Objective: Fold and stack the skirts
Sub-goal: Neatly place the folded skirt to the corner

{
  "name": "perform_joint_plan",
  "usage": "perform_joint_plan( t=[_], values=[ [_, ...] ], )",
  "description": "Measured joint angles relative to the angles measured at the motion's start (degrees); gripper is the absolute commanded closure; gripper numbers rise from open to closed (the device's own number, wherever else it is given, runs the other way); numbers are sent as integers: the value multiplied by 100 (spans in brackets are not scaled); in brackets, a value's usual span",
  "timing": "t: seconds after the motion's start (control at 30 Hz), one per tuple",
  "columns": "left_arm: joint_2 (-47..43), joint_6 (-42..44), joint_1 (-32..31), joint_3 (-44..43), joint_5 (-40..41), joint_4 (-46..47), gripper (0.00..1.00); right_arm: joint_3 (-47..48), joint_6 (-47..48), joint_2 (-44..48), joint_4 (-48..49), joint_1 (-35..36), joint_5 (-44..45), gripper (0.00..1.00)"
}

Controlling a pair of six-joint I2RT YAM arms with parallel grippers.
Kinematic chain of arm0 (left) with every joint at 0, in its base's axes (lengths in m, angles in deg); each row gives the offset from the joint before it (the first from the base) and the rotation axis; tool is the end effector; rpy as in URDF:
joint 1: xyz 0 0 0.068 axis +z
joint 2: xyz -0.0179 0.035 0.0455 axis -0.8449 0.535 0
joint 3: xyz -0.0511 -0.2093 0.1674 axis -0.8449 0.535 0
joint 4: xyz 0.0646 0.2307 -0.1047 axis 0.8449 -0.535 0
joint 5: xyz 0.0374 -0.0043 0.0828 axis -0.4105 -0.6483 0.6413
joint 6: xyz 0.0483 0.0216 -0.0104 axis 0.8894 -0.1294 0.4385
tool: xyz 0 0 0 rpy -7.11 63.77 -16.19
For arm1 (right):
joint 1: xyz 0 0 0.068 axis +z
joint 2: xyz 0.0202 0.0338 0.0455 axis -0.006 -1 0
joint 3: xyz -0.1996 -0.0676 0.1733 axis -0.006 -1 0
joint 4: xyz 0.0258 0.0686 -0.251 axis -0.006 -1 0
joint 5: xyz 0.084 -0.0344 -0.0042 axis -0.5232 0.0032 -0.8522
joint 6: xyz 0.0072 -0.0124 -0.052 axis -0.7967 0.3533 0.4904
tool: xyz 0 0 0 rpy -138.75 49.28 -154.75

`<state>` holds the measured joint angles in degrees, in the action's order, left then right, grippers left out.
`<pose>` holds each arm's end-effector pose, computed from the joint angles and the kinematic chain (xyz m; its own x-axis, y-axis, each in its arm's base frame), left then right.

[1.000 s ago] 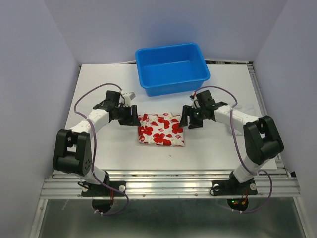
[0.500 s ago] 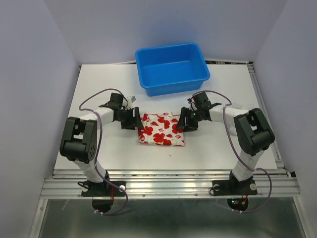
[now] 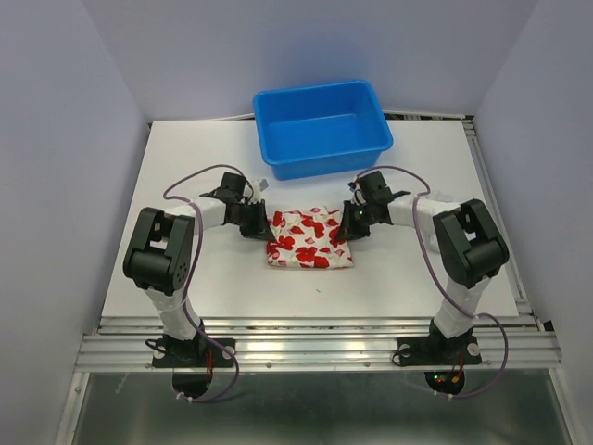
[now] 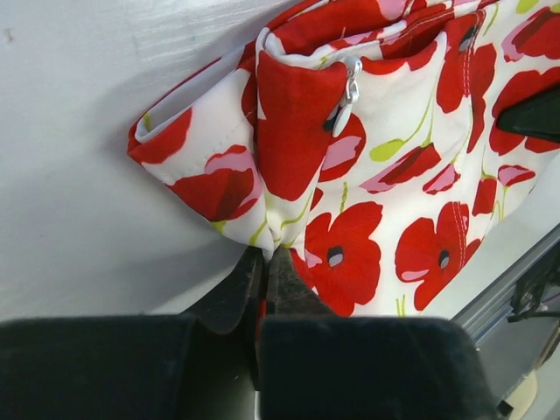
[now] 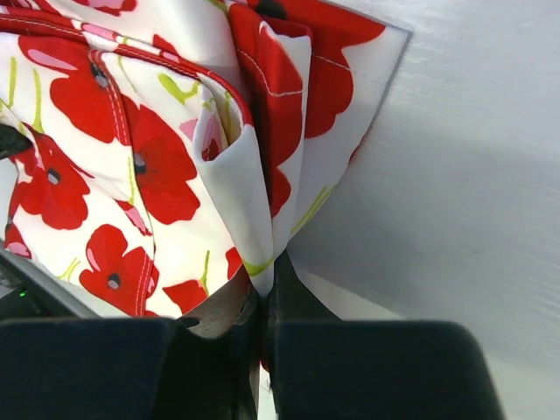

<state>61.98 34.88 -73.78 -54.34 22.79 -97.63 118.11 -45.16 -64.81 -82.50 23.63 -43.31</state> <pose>0.3260 -0.1141 0.1527 -0.8875 0.0574 -0.4571 0.3361 0.7594 -0.5571 0.3257 0.1553 0.1447 -0.9600 0.0524 -0.2751 -0.1053 0.8428 0.5278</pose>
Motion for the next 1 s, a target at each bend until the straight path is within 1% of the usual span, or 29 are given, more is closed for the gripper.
perform_joint_plan(
  t=[0.2,0.43,0.67,0.87,1.0],
  values=[
    [4,-103,-293,-483,0,-107,100,0,417,518,-177,-105,623,100],
    [85,-369,-826,-1104,-15,55,100,151,944,944,-448,-579,1104,100],
    [560,-678,-1141,-1759,-44,214,100,262,1346,1099,-782,-1064,1204,100],
    [874,-883,-1432,-2387,-55,387,100,424,1681,1440,-1060,-1561,1200,100],
    [1154,-994,-1698,-2951,-61,468,100,546,1921,1722,-1290,-2039,1174,99]
  ],
)
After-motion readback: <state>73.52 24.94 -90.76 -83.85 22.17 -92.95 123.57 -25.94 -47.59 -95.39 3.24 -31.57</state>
